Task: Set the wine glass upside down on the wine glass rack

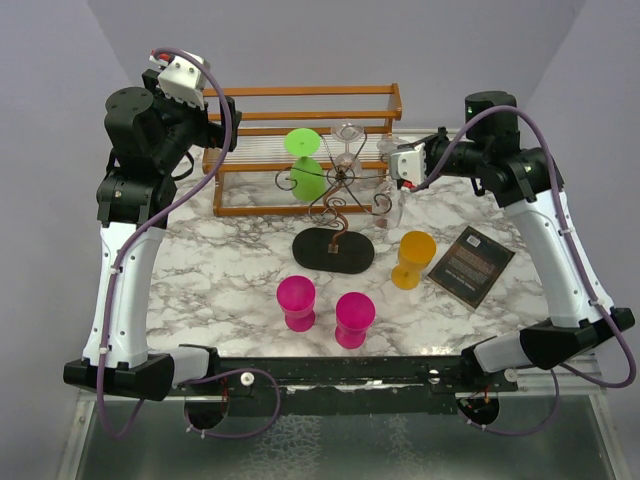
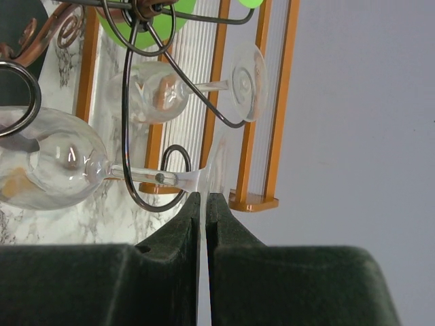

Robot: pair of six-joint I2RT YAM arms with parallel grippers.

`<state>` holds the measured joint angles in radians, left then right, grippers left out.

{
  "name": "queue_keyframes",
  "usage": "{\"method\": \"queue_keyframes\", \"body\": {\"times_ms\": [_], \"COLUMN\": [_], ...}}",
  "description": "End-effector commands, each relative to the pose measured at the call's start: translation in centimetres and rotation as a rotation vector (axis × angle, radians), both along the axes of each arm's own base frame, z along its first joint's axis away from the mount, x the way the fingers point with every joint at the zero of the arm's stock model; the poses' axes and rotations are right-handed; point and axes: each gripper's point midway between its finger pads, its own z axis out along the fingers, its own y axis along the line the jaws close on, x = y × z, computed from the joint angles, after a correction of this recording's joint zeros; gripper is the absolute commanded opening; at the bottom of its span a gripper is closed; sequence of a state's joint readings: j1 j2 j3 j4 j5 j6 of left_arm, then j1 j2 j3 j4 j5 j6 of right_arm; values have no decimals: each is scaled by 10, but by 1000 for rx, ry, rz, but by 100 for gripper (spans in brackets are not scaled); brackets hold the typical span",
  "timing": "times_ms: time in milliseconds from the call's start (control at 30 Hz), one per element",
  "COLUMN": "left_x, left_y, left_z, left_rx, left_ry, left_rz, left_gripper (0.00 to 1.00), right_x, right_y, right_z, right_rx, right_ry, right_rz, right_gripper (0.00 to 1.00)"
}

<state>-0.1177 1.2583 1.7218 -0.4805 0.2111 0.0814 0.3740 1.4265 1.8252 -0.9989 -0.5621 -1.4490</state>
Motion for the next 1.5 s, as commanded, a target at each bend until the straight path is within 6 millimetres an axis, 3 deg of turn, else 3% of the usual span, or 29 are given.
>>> {"method": "queue_keyframes", "body": {"times_ms": [0, 233, 500, 867, 1167, 1467], "left_x": [-6, -7, -7, -5, -5, -6], "left_y": [3, 3, 2, 2, 1, -1], "left_z": [14, 13, 13, 11, 7, -2], "left_rx": [1, 5, 4, 8, 13, 26], "left_ry": [-51, -49, -49, -47, -39, -26], "left_rz": [6, 2, -2, -4, -9, -23], "left_gripper": [99, 99, 99, 99, 99, 99], "right_x": [5, 20, 22, 14, 3, -11], "right_y": [-9, -13, -4, 14, 20, 25], "right_z": [14, 7, 7, -3, -13, -9], "right_rx": [11, -10, 7, 34, 29, 65], "right_ry": [-57, -72, -64, -11, 28, 60], "right_rz": [-74, -121, -80, 11, 53, 94], "right_gripper": [4, 4, 4, 9, 20, 31]}}
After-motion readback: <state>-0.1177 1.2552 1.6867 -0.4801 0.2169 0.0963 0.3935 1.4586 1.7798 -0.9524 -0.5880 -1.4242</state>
